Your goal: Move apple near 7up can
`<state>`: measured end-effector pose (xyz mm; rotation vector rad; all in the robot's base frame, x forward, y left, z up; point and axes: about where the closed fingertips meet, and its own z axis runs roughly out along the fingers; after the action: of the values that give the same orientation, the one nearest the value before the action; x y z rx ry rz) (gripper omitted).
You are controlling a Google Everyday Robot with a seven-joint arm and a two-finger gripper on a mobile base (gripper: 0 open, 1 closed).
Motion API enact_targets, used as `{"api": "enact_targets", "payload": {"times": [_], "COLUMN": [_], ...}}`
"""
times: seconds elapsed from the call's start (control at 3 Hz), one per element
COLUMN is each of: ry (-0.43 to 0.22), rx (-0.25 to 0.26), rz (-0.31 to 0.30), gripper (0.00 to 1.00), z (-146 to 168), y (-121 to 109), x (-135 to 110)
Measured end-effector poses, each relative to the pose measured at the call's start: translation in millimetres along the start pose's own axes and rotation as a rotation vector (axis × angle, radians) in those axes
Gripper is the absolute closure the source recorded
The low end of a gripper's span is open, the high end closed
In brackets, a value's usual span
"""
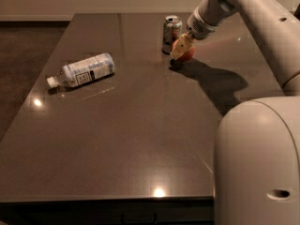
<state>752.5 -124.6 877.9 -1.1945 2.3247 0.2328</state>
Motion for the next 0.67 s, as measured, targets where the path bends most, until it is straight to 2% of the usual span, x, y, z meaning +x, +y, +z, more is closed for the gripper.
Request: {"api": "enact_targets", "payload": {"times": [0.67], "ry": [0.020], "rx": [-0.029], "rz": [0.017], "gripper": [0.29], "z": [11.1], "y": [-2.8], "x": [2.3]}}
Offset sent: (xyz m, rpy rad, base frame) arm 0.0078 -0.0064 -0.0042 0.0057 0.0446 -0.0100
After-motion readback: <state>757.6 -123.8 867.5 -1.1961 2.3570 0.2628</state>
